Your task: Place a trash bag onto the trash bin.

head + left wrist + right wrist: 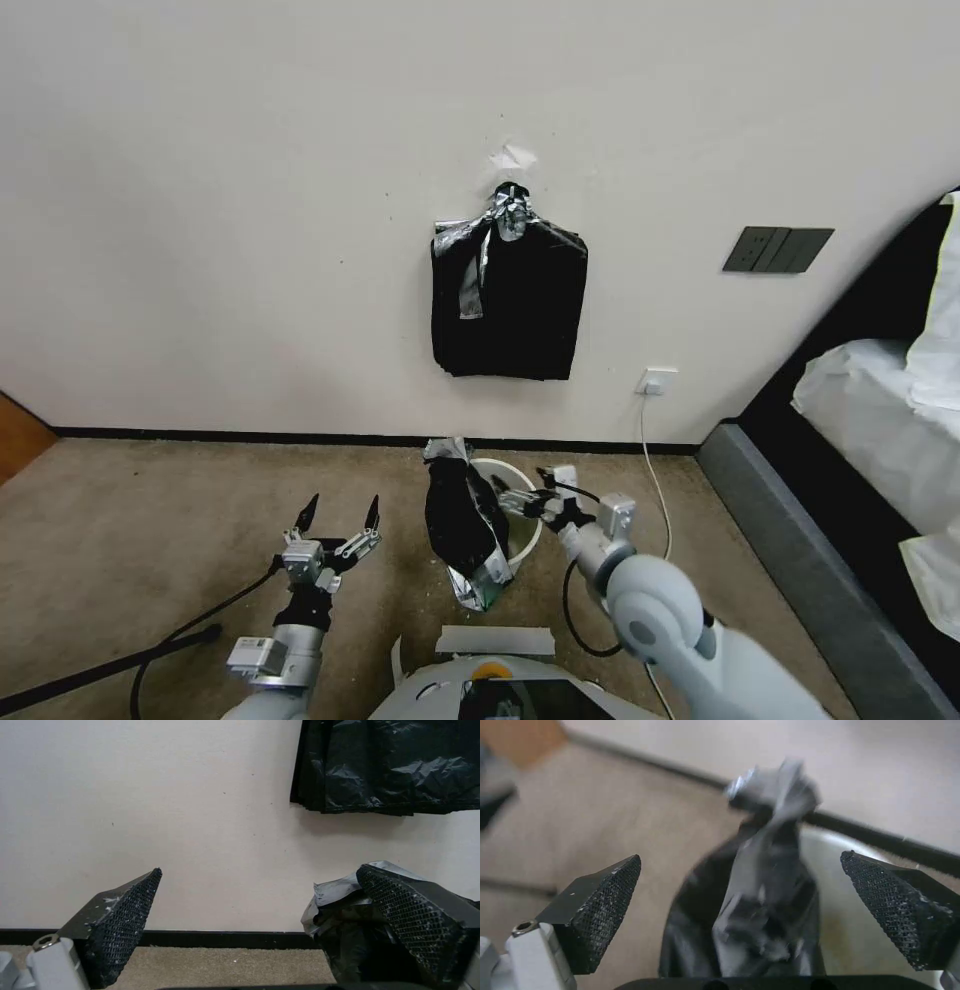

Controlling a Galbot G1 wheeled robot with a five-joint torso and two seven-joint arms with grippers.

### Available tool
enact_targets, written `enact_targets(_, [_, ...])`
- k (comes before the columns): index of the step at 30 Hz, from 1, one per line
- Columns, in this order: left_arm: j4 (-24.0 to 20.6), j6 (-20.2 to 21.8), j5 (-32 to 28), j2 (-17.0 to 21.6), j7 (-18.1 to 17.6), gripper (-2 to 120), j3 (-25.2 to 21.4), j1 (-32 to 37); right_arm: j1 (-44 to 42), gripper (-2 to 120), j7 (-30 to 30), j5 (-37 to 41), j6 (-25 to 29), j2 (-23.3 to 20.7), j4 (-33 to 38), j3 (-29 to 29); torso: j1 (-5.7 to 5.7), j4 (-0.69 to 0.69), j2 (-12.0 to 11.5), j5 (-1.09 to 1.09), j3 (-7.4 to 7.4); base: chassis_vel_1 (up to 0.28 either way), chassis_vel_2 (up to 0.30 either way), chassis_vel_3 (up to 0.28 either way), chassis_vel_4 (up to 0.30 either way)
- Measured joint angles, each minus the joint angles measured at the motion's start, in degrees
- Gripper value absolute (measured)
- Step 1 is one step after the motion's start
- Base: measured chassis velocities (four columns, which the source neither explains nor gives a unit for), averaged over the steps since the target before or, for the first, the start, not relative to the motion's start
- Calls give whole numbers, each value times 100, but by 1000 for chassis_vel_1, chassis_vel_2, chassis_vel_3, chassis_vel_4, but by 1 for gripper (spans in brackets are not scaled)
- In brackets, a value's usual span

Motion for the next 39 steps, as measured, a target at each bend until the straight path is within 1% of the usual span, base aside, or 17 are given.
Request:
enact_targets(6, [13,3,19,-67,-5,100,-5,-21,626,99,368,-70,-191,180,-361,-736,0,0,0,0,0,0,0,0,0])
enact_targets(8, [18,3,23,-85,-7,100,-5,-16,923,93,524,-260,-192,250,-526,-1114,0,0,0,0,0,0,0,0,0])
enact_targets(12, [18,2,25,-95,-7,100,0,-12,1131,86,571,-547,-190,251,-690,-1370,0,1,0,0,0,0,0,0,0])
enact_targets(14, [17,-4,26,-105,-8,100,15,-16,1276,75,625,-689,-186,121,-784,-1566,0,-1,0,0,0,0,0,0,0])
enact_targets(17, [17,-8,26,-98,-11,100,16,-24,1372,68,702,-635,-182,17,-770,-1677,0,-1,0,0,0,0,0,0,0])
enact_targets(19, [32,-12,19,-83,-17,100,20,-43,1535,57,882,-433,-175,-133,-678,-1828,0,0,0,0,0,0,0,0,0])
enact_targets(20, [32,-12,19,-83,-17,100,20,-43,1535,57,882,-433,-175,-133,-678,-1828,0,0,0,0,0,0,0,0,0])
enact_targets(21, [41,-15,17,-76,-20,100,30,-55,1637,51,991,-275,-172,-203,-626,-1895,0,-1,0,0,0,0,0,0,0])
enact_targets(23, [59,-16,11,-45,-24,100,51,-91,1874,41,1264,223,-165,-339,-539,-2011,0,0,0,-1,0,0,0,0,0])
enact_targets(24, [59,-16,11,-45,-24,100,51,-91,1874,41,1264,223,-165,-339,-539,-2011,0,0,0,-1,0,0,0,0,0])
enact_targets(26, [75,-15,1,-2,-29,100,70,-147,2148,32,1559,852,-160,-408,-490,-2147,0,-1,0,0,0,0,0,0,0])
enact_targets(27, [82,-10,-3,22,-32,100,82,-179,2315,28,1743,1194,-158,-414,-488,-2238,0,0,0,0,0,0,0,0,0])
enact_targets(29, [84,-6,-5,31,-33,100,88,-192,2396,24,1833,1363,-157,-410,-490,-2279,0,0,0,0,0,0,0,0,0])
enact_targets(31, [88,31,-8,85,-38,100,124,-235,2689,13,2148,1969,-152,-360,-567,-2378,0,1,0,0,0,0,0,0,0])
enact_targets(34, [93,72,-9,119,-48,100,152,-269,2798,7,2218,2218,-151,-339,-608,-2409,0,1,0,0,0,0,0,0,0])
enact_targets(35, [98,107,-9,142,-60,100,174,-297,2846,0,2255,2385,-148,-322,-628,-2417,0,0,0,-1,0,0,0,0,0])
enact_targets(39, [115,216,-9,180,-90,100,256,-399,2849,0,2314,2505,-146,-289,-719,-2454,0,0,0,0,0,0,0,0,0])
